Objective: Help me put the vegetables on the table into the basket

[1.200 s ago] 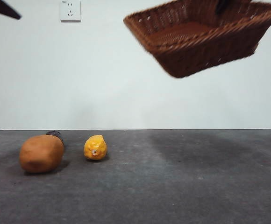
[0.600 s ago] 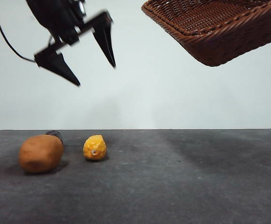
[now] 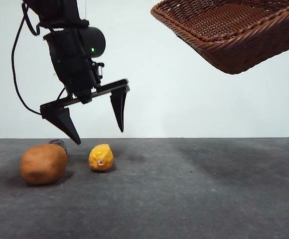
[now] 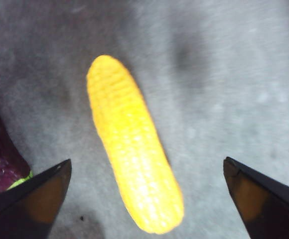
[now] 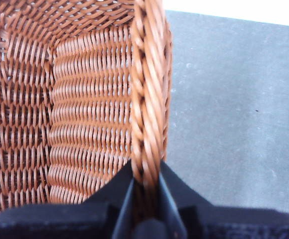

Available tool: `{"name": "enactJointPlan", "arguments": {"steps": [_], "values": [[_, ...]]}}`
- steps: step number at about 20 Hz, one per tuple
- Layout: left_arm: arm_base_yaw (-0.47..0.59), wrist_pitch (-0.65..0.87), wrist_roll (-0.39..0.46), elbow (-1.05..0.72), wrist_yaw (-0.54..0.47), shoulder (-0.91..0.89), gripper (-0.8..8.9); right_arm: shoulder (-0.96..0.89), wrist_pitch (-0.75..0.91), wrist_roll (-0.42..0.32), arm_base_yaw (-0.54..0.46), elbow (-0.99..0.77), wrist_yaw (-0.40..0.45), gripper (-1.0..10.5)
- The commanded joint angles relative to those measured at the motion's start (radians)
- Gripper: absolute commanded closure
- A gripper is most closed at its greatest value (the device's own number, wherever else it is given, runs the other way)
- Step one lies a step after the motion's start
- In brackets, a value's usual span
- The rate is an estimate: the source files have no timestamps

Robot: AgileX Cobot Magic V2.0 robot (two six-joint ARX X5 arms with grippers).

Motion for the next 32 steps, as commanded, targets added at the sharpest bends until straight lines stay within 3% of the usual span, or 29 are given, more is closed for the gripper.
{"name": "enactJointPlan", "arguments": {"steps": [1,6,8,17,19,22,25,28,29,32], "values": [[-0.011,0.015,-0.014,0.001,-0.011,0.025,1.89,-0.006,0.016,0.003,-0.001,-0.001,-0.003,9.6],[-0.029,0.037,-0.021,0.001,-0.032,0.068,2.02,-0.006,0.016,0.003,-0.001,-0.001,-0.003,9.6],[-0.03,0.041,-0.021,0.001,-0.037,0.073,3.42,-0.006,0.014,0.003,-0.001,-0.001,-0.003,9.6],[-0.031,0.048,-0.024,0.001,-0.056,0.101,3.59,-0.006,0.013,-0.001,-0.001,-0.001,-0.004,9.6],[-0.031,0.053,-0.024,0.001,-0.056,0.101,4.88,-0.006,0.014,-0.007,-0.001,-0.001,-0.004,9.6],[-0.031,0.074,-0.024,0.001,-0.055,0.101,5.45,-0.006,0.014,-0.01,-0.001,-0.001,-0.004,9.6],[-0.031,0.076,-0.015,0.001,-0.055,0.101,7.04,-0.006,0.013,-0.012,-0.001,-0.001,-0.003,9.6],[-0.031,0.088,-0.015,0.001,-0.054,0.101,7.53,-0.006,0.013,-0.015,-0.001,-0.001,-0.003,9.6],[-0.031,0.098,-0.015,0.001,-0.051,0.101,8.27,-0.006,0.012,-0.015,-0.001,-0.001,-0.003,9.6],[-0.028,0.128,0.008,0.001,0.019,0.1,8.22,-0.004,0.007,-0.015,-0.001,-0.001,-0.003,9.6]]}}
